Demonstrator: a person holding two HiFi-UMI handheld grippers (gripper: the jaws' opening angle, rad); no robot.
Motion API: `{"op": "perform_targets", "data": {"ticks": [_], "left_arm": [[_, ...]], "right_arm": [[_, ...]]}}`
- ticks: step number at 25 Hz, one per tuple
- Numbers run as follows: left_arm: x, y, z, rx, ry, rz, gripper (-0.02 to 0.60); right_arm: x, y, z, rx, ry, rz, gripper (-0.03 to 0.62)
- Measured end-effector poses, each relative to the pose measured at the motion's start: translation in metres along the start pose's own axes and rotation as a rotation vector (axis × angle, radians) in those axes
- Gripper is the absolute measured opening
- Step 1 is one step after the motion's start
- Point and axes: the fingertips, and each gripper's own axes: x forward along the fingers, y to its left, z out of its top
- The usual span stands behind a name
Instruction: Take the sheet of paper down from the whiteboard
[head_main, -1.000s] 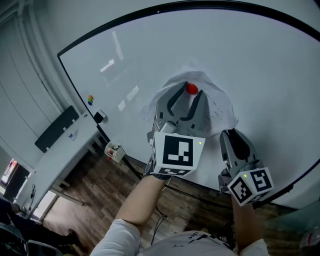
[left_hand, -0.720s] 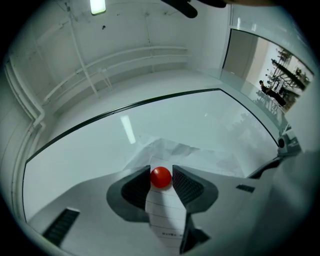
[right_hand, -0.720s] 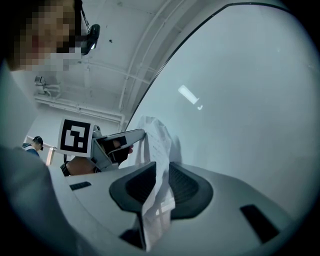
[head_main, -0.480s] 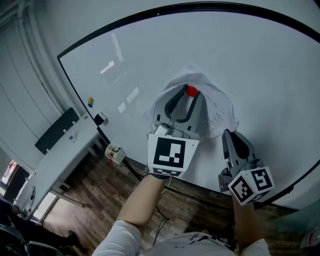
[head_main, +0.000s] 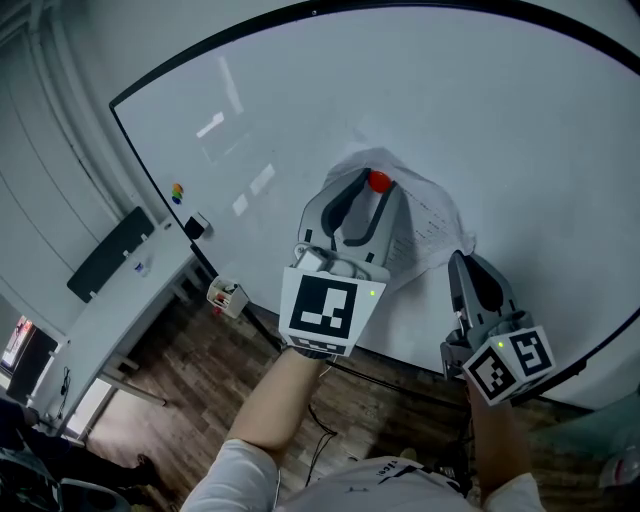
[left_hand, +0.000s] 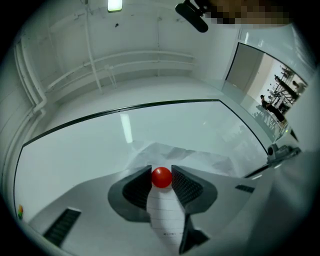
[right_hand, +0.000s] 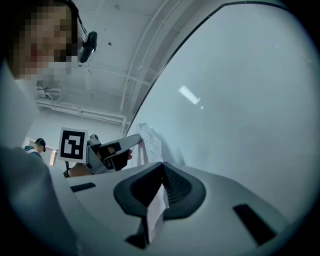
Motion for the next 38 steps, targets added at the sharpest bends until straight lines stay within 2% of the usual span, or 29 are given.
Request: {"op": "perform_targets", "data": {"ticks": [9, 14, 19, 23, 30, 38], "left_arm": [[-0.059, -0.021, -0.017, -0.07, -0.001, -0.031, 0.133], [-0.108, -0.044, -0.053, -0.185, 0.055, -0.031, 0.133], [-0.151, -0.065, -0.091, -0.295, 0.147, -0.021, 0.133], [-0.172, -0.072, -0.107, -0.357, 0.173, -0.001, 0.133], [-0.192, -0.082, -0.122, -0.373, 0.201, -0.001, 0.133], [-0.193, -0.083, -0.122, -0.373, 0.205, -0.021, 0.133]], "right_arm": [[-0.031, 0.013, -0.03, -0.023, 0.107, 0.013, 0.014], [-0.052, 0.014, -0.063, 0.006, 0.189, -0.005, 0.014], [-0.081, 0.016, -0.094, 0.041, 0.264, -0.035, 0.014], [-0.095, 0.019, -0.116, 0.063, 0.305, -0.054, 0.014], [-0.11, 0.028, -0.137, 0.062, 0.333, -0.085, 0.014], [-0.111, 0.033, -0.133, 0.024, 0.333, -0.081, 0.014]]}}
